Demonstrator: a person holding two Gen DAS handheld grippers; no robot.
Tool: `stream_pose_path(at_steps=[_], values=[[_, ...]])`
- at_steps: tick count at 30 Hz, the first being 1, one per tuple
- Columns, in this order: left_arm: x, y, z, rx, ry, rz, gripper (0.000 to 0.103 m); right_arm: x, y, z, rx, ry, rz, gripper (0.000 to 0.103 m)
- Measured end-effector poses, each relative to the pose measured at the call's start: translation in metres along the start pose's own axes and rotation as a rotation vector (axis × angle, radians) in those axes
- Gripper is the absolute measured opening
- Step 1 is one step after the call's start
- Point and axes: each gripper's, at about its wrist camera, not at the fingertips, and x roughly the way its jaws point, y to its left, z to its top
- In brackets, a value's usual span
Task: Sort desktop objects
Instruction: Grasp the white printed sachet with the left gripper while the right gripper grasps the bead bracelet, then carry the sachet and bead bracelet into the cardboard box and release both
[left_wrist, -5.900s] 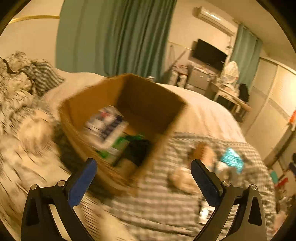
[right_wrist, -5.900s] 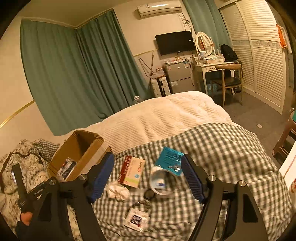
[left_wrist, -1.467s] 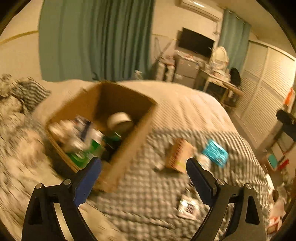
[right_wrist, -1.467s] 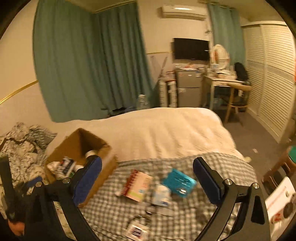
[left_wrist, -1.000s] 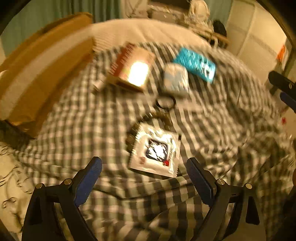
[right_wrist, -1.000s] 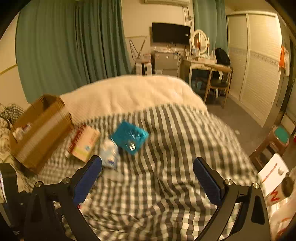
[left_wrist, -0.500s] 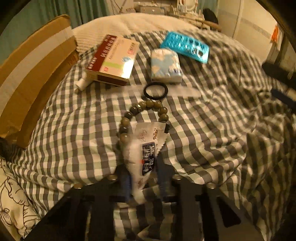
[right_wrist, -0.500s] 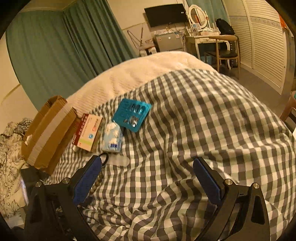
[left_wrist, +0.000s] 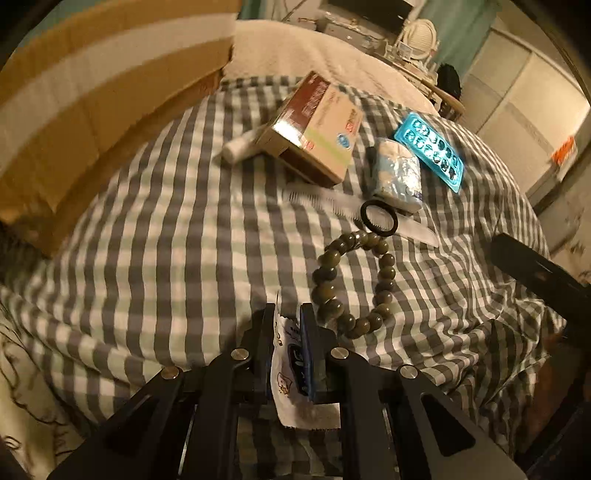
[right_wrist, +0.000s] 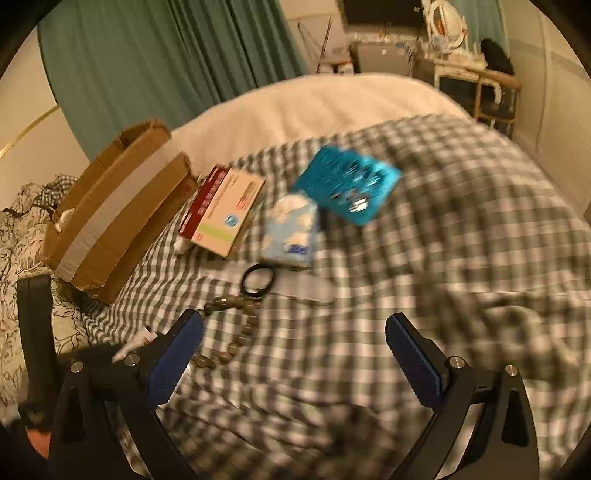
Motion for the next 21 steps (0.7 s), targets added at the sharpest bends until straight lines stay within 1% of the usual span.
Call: stream_pose_path(at_steps=[2,3,5,6,8,9,10,12,13,14,15,17,19,21], values=[[-0.002,0.005,-0.005,-0.021,0.002,-0.031,0.013,0.016,0.008,0.003,0.003,0.027,-0.023,0.099],[-0.001,0.008,-0.007,-0.031,0.010,-0.048,0.013,0.031,0.014,0.005,0.000,0.065,-0.032,0.098],[0.004,0.014,-0.011,-0.059,0.041,-0.076,0.014,0.048,0.019,0.005,0.004,0.104,-0.005,0.086],[0.005,0.016,-0.012,-0.073,0.049,-0.089,0.014,0.060,0.023,0.004,0.002,0.135,0.011,0.083],[0.002,0.020,-0.014,-0.086,0.050,-0.110,0.014,0.080,0.028,0.000,-0.011,0.195,0.017,0.071],[0.000,0.018,-0.016,-0.080,0.050,-0.115,0.014,0.090,0.032,-0.004,-0.031,0.222,0.012,0.070],[-0.002,0.017,-0.017,-0.069,0.047,-0.118,0.014,0.095,0.036,-0.007,-0.060,0.227,-0.010,0.068],[-0.006,0.015,-0.021,-0.054,0.031,-0.112,0.014,0.097,0.042,-0.013,-0.104,0.220,-0.038,0.053],[-0.010,0.013,-0.023,-0.046,0.016,-0.107,0.013,0.095,0.043,-0.014,-0.107,0.212,-0.034,0.034],[-0.013,0.010,-0.025,-0.040,0.000,-0.106,0.011,0.092,0.042,-0.015,-0.105,0.203,-0.026,0.018],[-0.020,0.008,-0.027,-0.028,-0.035,-0.112,0.009,0.087,0.041,-0.018,-0.098,0.189,-0.013,0.015],[-0.033,0.005,-0.032,-0.014,-0.099,-0.133,0.006,0.080,0.041,-0.022,-0.103,0.168,-0.017,0.013],[-0.041,0.008,-0.038,-0.017,-0.119,-0.146,0.006,0.070,0.042,-0.028,-0.101,0.150,0.004,0.011],[-0.047,0.011,-0.044,-0.030,-0.120,-0.158,0.006,0.057,0.045,-0.032,-0.107,0.119,0.034,0.011]])
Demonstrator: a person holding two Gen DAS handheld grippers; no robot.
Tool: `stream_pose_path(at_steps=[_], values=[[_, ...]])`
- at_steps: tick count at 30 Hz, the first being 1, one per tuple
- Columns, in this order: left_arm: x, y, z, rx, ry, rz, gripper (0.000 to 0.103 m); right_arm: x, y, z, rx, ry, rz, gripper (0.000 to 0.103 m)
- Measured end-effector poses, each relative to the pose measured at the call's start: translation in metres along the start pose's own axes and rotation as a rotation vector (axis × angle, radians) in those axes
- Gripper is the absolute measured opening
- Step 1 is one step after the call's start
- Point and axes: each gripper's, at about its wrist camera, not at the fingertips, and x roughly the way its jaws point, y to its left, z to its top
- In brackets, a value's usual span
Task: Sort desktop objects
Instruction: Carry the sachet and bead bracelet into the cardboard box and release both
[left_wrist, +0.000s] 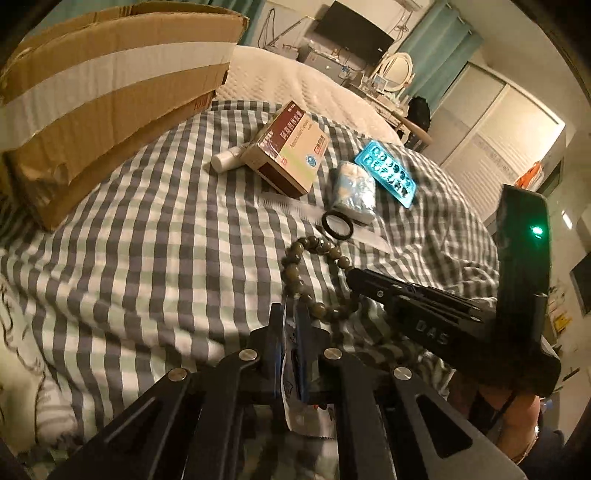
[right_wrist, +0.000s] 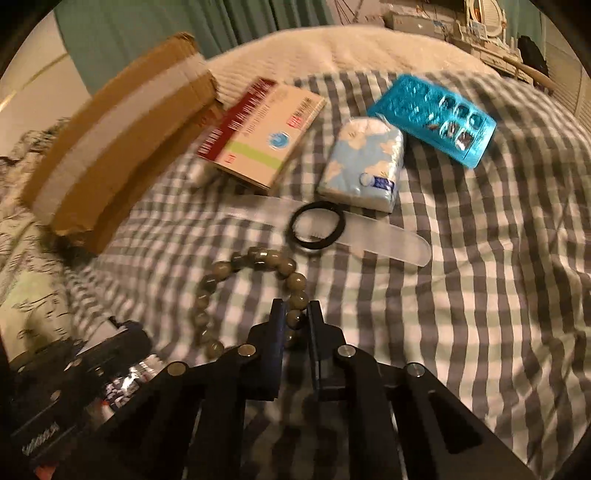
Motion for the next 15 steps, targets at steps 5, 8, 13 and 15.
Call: stream_pose_path(at_steps=[5,8,13,15], values=[[-0.016,0.001,-0.004,-0.011,-0.025,0.040,0.006,-0.028,0.005,-0.015,0.005,-0.062,0.015,0.011],[-0.023,-0.007,-0.003,-0.002,-0.041,0.091,0.006,-0.048,0.009,-0.022,0.014,-0.092,0.014,0.011],[-0.036,-0.010,0.006,-0.009,-0.049,0.108,0.005,-0.083,0.022,-0.015,-0.017,-0.092,-0.004,0.011],[-0.043,-0.013,0.010,0.000,-0.049,0.117,0.004,-0.097,0.023,-0.011,-0.041,-0.113,-0.030,0.011]])
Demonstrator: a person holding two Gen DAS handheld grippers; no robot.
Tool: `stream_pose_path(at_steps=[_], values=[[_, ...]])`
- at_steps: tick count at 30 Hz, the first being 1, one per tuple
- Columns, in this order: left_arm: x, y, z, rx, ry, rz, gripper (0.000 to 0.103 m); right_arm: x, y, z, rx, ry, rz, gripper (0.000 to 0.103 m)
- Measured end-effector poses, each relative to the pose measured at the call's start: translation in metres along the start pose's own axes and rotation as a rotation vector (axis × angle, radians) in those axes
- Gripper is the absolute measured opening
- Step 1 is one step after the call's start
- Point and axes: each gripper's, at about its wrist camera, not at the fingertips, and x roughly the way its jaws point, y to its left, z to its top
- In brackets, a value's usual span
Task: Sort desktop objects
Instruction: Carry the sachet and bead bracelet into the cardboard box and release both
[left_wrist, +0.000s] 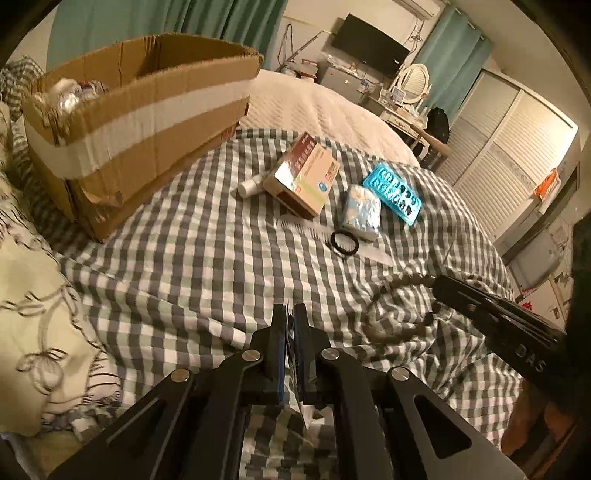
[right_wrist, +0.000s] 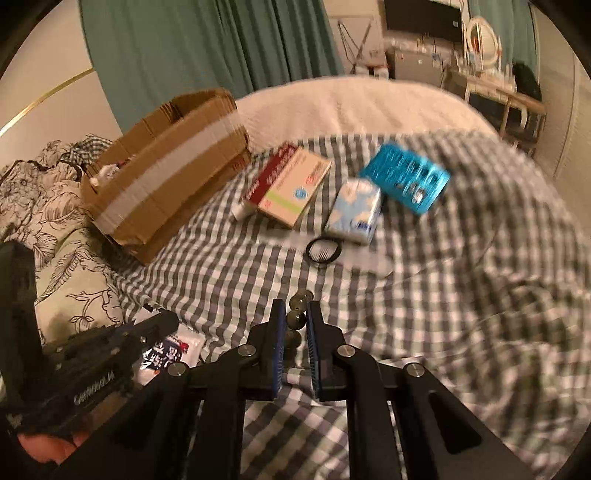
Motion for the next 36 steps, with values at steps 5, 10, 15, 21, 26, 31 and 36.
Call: stream_pose_path(at_steps=[5,10,15,21,26,31,36], values=[[-0.019,-0.010,0.010,0.071,-0.012,0.042,0.003,-0.032,0.005,0.007,-0.028,-0.028,-0.059,0.011],[-0.045,-0.023,0.042,0.137,-0.066,0.074,0.003,-0.069,0.009,0.024,-0.080,-0.067,-0.124,0.011],[-0.079,-0.022,0.077,0.130,-0.117,0.090,0.003,-0.107,0.019,0.051,-0.125,-0.103,-0.154,0.011],[-0.097,-0.003,0.121,0.108,-0.159,0.072,0.003,-0.133,0.043,0.089,-0.158,-0.170,-0.129,0.011],[-0.105,0.019,0.172,0.106,-0.205,0.083,0.003,-0.118,0.080,0.136,-0.209,-0.175,-0.031,0.011],[-0.094,0.054,0.226,0.120,-0.256,0.168,0.003,-0.080,0.124,0.200,-0.231,-0.223,0.125,0.011],[-0.073,0.098,0.252,0.116,-0.327,0.316,0.003,-0.012,0.159,0.248,-0.242,-0.202,0.206,0.011]])
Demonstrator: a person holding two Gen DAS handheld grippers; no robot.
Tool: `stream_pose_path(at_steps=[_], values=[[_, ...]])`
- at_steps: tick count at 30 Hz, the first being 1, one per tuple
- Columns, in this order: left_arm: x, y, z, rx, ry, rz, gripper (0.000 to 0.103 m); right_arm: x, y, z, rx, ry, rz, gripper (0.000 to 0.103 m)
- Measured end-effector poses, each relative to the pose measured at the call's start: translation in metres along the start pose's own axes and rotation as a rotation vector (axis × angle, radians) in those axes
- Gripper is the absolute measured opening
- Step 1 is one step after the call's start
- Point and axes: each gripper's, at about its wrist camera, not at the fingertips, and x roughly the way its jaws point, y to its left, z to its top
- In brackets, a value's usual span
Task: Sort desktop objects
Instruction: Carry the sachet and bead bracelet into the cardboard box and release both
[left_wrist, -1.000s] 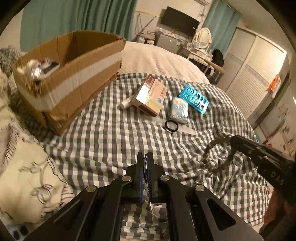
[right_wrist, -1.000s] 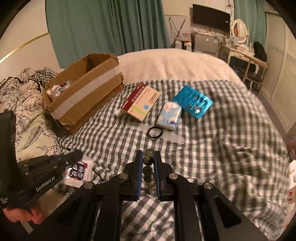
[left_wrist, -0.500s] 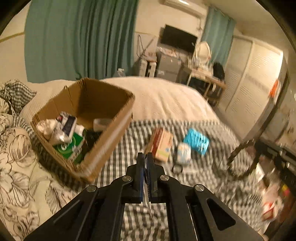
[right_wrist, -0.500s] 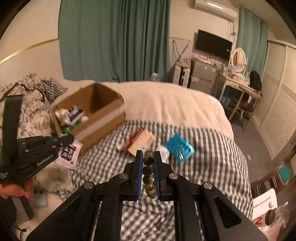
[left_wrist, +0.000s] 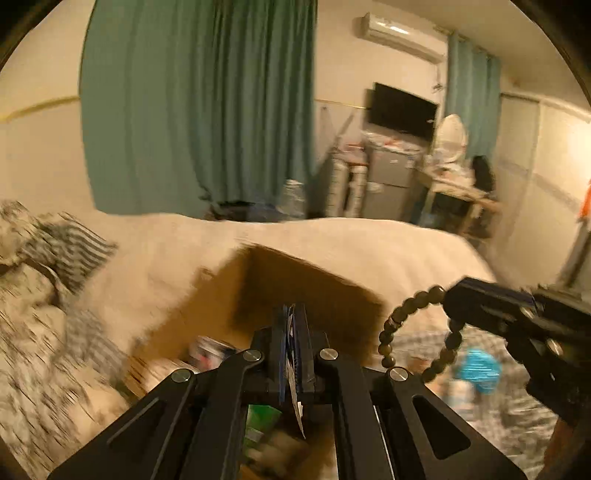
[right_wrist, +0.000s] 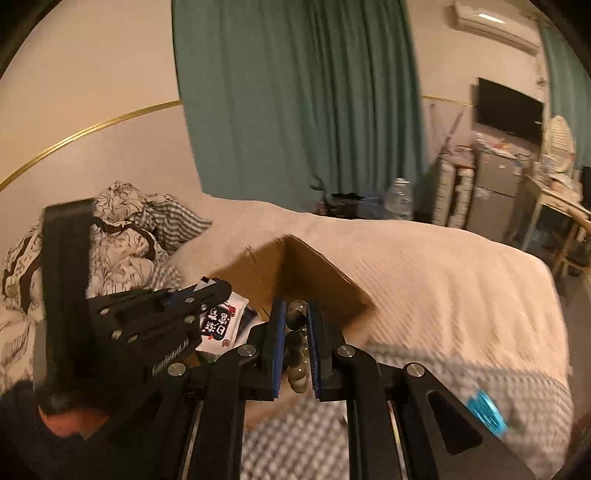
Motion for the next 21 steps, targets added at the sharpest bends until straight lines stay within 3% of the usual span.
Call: stream_pose_path(at_steps=[1,3,4,5,7,11,15,21], values=[[0.007,0.005,-0.001,-0.004,0.001,0.027,0.005,0.015,0.001,0.005,-0.001,0.010,0.009,0.011],[0.023,0.017,-0.006,-0.005,0.033,0.069,0.016,0.046,0.002,0.013,0.011,0.024,0.030,0.026],[0.028,0.023,-0.009,-0.005,0.049,0.085,0.030,0.054,0.000,0.014,0.025,0.030,0.027,0.046],[0.031,0.027,-0.013,-0.007,0.060,0.108,0.052,0.059,-0.003,0.012,0.047,0.029,0.016,0.056],[0.029,0.034,-0.026,-0.023,0.059,0.147,0.078,0.056,-0.013,0.001,0.075,0.005,0.001,0.056],[0.014,0.028,-0.048,-0.067,0.089,0.139,0.078,0.026,-0.038,-0.026,0.105,0.015,-0.053,0.056],[-0.014,0.002,-0.063,-0.088,0.113,0.082,0.079,-0.021,-0.067,-0.063,0.088,0.058,-0.195,0.056],[-0.049,-0.065,-0.080,0.006,0.125,0.011,0.087,-0.099,-0.111,-0.110,0.137,0.086,-0.339,0.058]])
